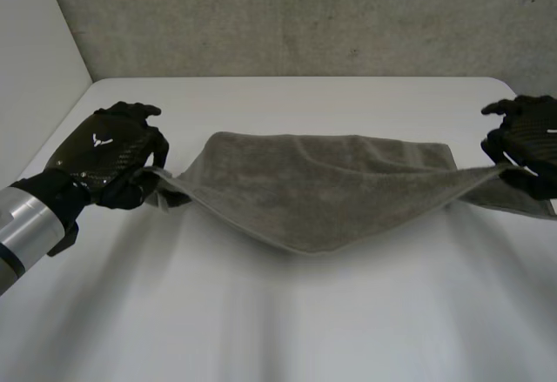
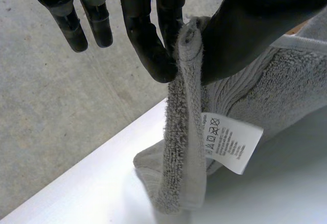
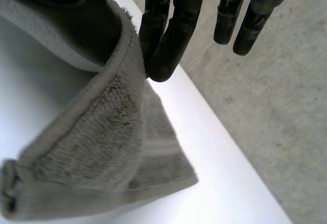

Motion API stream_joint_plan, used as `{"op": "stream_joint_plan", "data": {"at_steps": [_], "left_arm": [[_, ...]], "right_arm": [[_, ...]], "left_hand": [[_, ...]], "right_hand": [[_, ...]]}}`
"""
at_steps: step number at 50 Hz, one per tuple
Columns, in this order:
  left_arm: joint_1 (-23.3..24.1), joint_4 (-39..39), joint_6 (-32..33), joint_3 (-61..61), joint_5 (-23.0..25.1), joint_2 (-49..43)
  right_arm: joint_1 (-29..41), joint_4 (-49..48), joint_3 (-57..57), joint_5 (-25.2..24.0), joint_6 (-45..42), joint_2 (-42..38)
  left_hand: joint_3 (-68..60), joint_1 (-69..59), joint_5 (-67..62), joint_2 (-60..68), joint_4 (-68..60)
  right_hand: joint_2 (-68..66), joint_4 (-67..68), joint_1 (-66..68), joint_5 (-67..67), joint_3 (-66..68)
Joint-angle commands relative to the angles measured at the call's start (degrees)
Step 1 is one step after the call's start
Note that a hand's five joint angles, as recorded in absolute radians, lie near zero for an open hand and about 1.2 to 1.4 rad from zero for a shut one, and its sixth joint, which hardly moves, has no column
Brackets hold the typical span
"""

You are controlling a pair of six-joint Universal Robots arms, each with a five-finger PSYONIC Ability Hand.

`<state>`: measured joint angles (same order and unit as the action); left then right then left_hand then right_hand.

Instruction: Fold the towel.

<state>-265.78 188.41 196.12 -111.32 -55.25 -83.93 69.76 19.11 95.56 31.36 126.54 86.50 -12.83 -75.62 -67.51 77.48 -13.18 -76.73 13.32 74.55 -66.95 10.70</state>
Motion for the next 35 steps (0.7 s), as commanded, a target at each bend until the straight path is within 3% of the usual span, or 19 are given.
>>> {"op": "stream_joint_plan", "data": {"at_steps": [1, 6, 8, 9, 11, 12, 13, 14, 16, 18, 28, 35], "left_arm": [[0.2, -5.0, -0.1, 1.9, -3.0, 4.2], [-0.3, -5.2, -0.5, 6.5, -3.8, 4.6], [-0.6, -5.3, -0.7, 8.5, -4.6, 4.0], [-1.0, -5.4, -1.2, 10.5, -5.6, 3.2], [-1.0, -5.4, -2.0, 12.2, -6.8, 1.5], [-1.0, -5.4, -2.0, 12.3, -6.8, 1.5], [-0.9, -5.6, -2.8, 13.8, -7.8, -0.3], [0.1, -5.9, -3.1, 15.3, -9.0, -2.3], [0.4, -6.4, -3.1, 16.2, -10.0, -3.4], [1.0, -6.7, -3.0, 16.7, -10.8, -4.5], [1.9, -6.5, -2.4, 15.8, -11.0, -10.5], [2.1, -5.9, 0.2, 20.2, -11.0, -20.2]], "right_arm": [[-1.2, 10.8, 2.4, -0.6, -6.7, 1.7], [0.5, 11.1, 0.2, 2.0, -4.3, 2.4], [5.1, 7.9, -4.9, 8.5, 3.2, -0.7], [5.1, 7.9, -4.9, 8.5, 3.3, -0.7], [13.9, 2.3, -10.5, 21.0, 9.4, -5.4], [13.9, 2.2, -10.6, 21.1, 9.4, -5.4], [17.5, 0.1, -12.6, 27.6, 10.6, -6.9], [17.5, 0.0, -12.6, 27.6, 10.6, -6.9], [23.0, -2.9, -14.6, 37.4, 10.7, -7.9], [24.8, -3.9, -14.6, 40.1, 10.7, -8.0], [26.7, -9.2, -11.8, 40.0, 12.0, -8.5], [30.0, -10.1, -18.8, 40.2, 11.4, -17.6]], "left_hand": [[2.8, -4.4, -2.5, 2.5, 3.2], [2.8, -4.4, -2.5, 2.5, 3.2], [2.8, -4.4, -2.5, 2.5, 3.2], [2.8, -4.4, -2.5, 2.5, 3.2], [2.8, -4.4, -2.5, 2.5, 3.2], [2.8, -4.4, -2.5, 2.5, 3.2], [2.8, -4.4, -2.5, 2.5, 3.2], [2.8, -4.4, -2.5, 2.5, 3.2], [2.8, -4.4, -2.5, 2.5, 3.2], [2.8, -4.4, -2.5, 2.5, 3.2], [2.8, -4.4, -2.5, 2.5, 3.2], [2.8, -4.4, -2.5, 2.5, 3.2]], "right_hand": [[-3.3, -3.3, 5.4, -3.1, -0.7], [-3.3, -3.3, 5.4, -3.1, -0.7], [-3.3, -3.3, 5.4, -3.1, -0.7], [-3.3, -3.3, 5.4, -3.1, -0.7], [-3.3, -3.3, 5.4, -3.1, -0.7], [-3.3, -3.3, 5.4, -3.1, -0.7], [-3.3, -3.3, 5.4, -3.1, -0.7], [-3.3, -3.3, 5.4, -3.1, -0.7], [-3.3, -3.3, 5.4, -3.1, -0.7], [-3.3, -3.3, 5.4, -3.1, -0.7], [-3.3, -3.3, 5.4, -3.1, -0.7], [-3.3, -3.3, 5.4, -3.1, -0.7]]}}
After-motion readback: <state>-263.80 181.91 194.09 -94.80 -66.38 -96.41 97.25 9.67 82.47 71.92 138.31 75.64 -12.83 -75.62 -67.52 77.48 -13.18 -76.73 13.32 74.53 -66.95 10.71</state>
